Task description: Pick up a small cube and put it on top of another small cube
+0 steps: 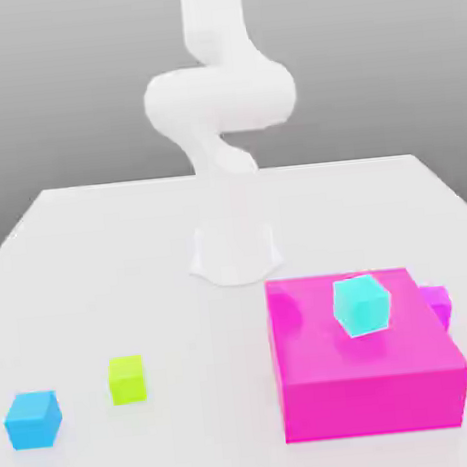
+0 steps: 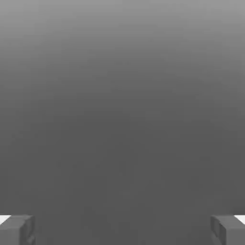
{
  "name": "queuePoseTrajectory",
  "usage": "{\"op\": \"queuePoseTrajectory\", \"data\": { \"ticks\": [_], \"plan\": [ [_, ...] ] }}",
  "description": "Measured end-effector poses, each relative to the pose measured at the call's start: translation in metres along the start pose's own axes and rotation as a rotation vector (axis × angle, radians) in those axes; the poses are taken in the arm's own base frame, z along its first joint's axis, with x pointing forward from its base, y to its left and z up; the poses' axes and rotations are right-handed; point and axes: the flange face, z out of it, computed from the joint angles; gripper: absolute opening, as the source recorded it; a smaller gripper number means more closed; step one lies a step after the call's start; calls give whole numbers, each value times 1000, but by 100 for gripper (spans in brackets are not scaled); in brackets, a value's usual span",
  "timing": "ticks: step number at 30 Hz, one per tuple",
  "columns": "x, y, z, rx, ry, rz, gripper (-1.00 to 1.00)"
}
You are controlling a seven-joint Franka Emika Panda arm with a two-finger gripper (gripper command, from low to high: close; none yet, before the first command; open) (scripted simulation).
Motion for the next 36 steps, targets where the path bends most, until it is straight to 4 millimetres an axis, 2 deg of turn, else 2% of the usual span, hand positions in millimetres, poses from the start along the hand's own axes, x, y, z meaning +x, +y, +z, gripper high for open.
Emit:
{"op": "queuePoseTrajectory", "data": {
  "ticks": [2,5,8,10,12,15,17,18,20,28,29,36],
  "plan": [
    [-37,-18,52,-26,-74,-120,0],
    [-101,-36,118,-54,-182,-298,0],
    [-175,-41,171,-73,-292,-477,0],
    [-227,-38,200,-80,-366,-598,0],
    [-280,-29,222,-83,-440,-716,0],
    [-359,-6,245,-80,-552,-893,0],
    [-409,16,253,-73,-629,-1012,0],
    [-442,27,250,-59,-672,-1092,0],
    [-482,53,253,-50,-740,-1191,0],
    [-520,87,298,-50,-769,-1211,0],
    [-523,91,302,-51,-769,-1213,-100],
    [-523,91,303,-52,-768,-1214,-100]
  ]
}}
